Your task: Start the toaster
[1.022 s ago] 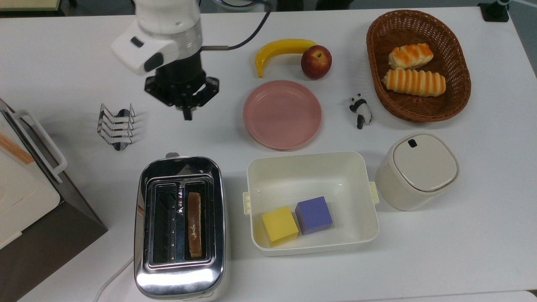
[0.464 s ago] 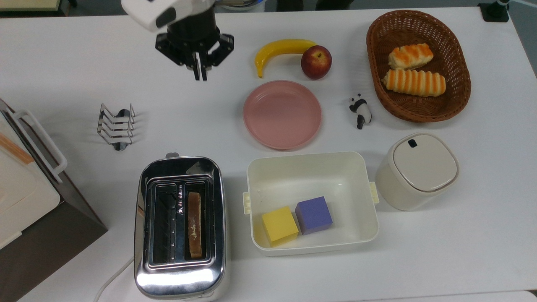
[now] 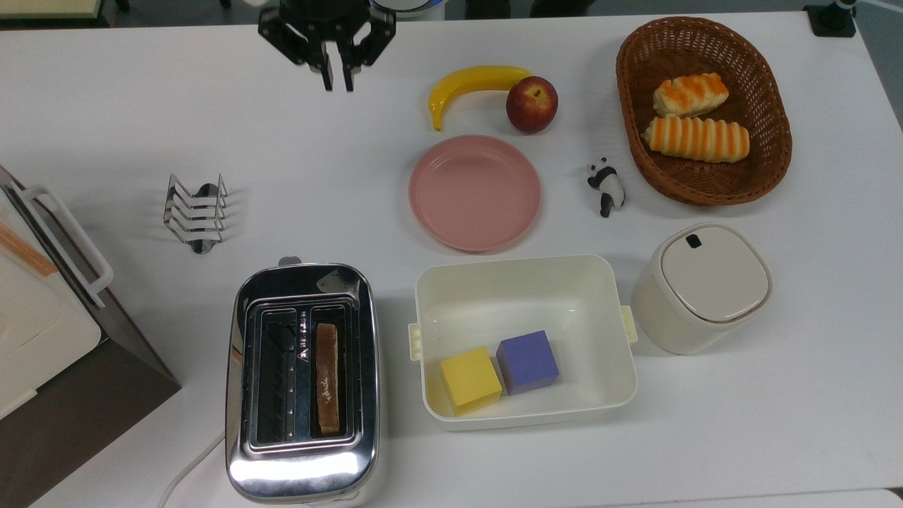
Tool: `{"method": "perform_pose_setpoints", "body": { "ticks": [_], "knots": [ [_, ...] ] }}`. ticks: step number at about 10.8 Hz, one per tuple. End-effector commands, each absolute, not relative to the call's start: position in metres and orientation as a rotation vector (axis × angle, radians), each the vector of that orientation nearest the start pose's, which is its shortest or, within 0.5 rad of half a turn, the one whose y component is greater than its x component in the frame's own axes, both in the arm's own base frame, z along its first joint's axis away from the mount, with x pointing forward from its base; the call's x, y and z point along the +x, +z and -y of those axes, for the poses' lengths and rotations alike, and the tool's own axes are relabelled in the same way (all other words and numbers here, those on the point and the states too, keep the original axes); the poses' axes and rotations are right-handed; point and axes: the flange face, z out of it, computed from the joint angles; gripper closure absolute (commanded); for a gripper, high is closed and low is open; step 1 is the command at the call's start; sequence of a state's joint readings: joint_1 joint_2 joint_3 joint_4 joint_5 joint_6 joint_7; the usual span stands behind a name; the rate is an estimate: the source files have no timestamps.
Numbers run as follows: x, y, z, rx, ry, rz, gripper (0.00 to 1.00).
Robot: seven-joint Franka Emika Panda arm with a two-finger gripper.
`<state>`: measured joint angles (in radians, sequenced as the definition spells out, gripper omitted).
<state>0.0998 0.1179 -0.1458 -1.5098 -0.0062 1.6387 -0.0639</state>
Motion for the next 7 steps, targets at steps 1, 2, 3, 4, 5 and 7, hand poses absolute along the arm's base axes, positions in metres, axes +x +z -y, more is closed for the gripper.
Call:
{"method": "perform_pose_setpoints", "body": {
  "ticks": [1, 2, 3, 4, 5, 7],
  "knots": [
    [0.5653, 0.6119, 0.0245, -3.186, 0.013, 0.033, 0.19],
    [0.5647, 0.6135, 0.0260, -3.192, 0.011, 0.021, 0.00],
    [0.5645, 0.6157, 0.0313, -3.194, 0.004, 0.002, 0.00],
    [0.5647, 0.6172, 0.0331, -3.194, -0.004, -0.001, 0.00],
    [0.5643, 0.6181, 0.0331, -3.194, -0.006, -0.001, 0.00],
    [0.5637, 0.6188, 0.0332, -3.194, -0.006, -0.006, 0.00]
  ]
}}
